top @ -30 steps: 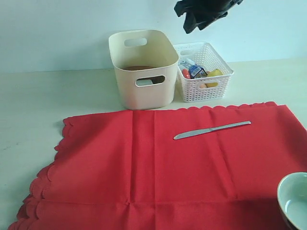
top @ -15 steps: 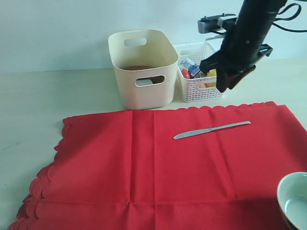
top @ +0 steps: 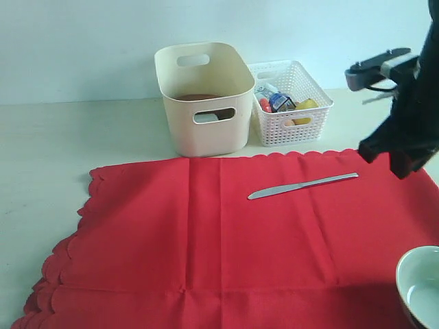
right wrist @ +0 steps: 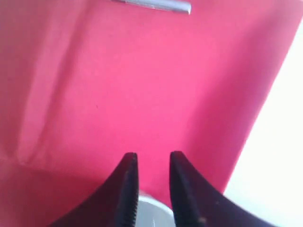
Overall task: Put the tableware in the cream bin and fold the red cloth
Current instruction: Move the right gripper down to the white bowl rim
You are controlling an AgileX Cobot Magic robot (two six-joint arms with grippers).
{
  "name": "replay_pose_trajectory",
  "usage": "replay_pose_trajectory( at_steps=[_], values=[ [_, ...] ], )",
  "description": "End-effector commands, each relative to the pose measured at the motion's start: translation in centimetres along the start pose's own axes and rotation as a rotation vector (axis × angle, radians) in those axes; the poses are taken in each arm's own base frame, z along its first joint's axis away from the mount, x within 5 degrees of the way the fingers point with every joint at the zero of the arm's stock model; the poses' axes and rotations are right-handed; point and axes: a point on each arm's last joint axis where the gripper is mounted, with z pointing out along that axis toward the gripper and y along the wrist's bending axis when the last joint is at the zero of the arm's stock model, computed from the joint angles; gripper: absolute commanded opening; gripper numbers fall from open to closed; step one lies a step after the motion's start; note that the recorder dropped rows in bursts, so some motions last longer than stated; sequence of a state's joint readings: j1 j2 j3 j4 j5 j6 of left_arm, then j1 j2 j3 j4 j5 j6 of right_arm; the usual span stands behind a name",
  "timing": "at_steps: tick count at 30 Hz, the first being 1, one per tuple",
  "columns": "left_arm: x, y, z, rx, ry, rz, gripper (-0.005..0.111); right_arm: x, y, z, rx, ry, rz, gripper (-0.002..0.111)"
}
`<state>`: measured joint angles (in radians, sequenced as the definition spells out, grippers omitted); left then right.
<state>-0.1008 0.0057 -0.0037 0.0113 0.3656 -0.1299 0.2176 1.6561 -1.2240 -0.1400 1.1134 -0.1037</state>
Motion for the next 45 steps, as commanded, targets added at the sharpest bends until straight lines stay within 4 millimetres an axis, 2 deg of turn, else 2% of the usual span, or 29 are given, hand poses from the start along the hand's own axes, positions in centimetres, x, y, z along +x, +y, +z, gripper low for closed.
replay_pose_trajectory(
  at_steps=[1, 4, 8, 16, 25, 30, 37, 45],
  values=[
    [0.0, 0.0, 0.0, -0.002, -0.01, -0.001, 0.0, 3.5, -1.1, 1.9, 0.005, 0.091, 0.089, 0.023],
    [0.0, 0.0, 0.0, -0.002, -0.01, -0.001, 0.0, 5.8, -1.6, 3.9, -0.011, 0.184, 0.124, 0.023],
    [0.0, 0.0, 0.0, -0.002, -0.01, -0.001, 0.0, 7.5, -1.7, 5.7, -0.049, 0.214, 0.182, 0.026],
    [0.0, 0.0, 0.0, 0.002, -0.009, 0.0, 0.0, 7.8, -1.3, 6.6, -0.1, 0.179, 0.167, 0.048],
    [0.0, 0.0, 0.0, 0.002, -0.009, 0.0, 0.0, 7.3, -1.7, 6.6, -0.061, 0.121, 0.154, 0.052],
    [0.0, 0.0, 0.0, 0.002, -0.009, 0.0, 0.0, 7.5, -2.3, 6.6, -0.004, 0.14, 0.078, 0.052],
    [0.0, 0.0, 0.0, 0.002, -0.009, 0.0, 0.0, 7.6, -2.3, 6.6, -0.02, 0.143, -0.108, 0.051],
    [0.0, 0.0, 0.0, 0.002, -0.009, 0.0, 0.0, 7.6, -1.9, 6.7, -0.084, 0.14, -0.395, 0.051]
  ],
)
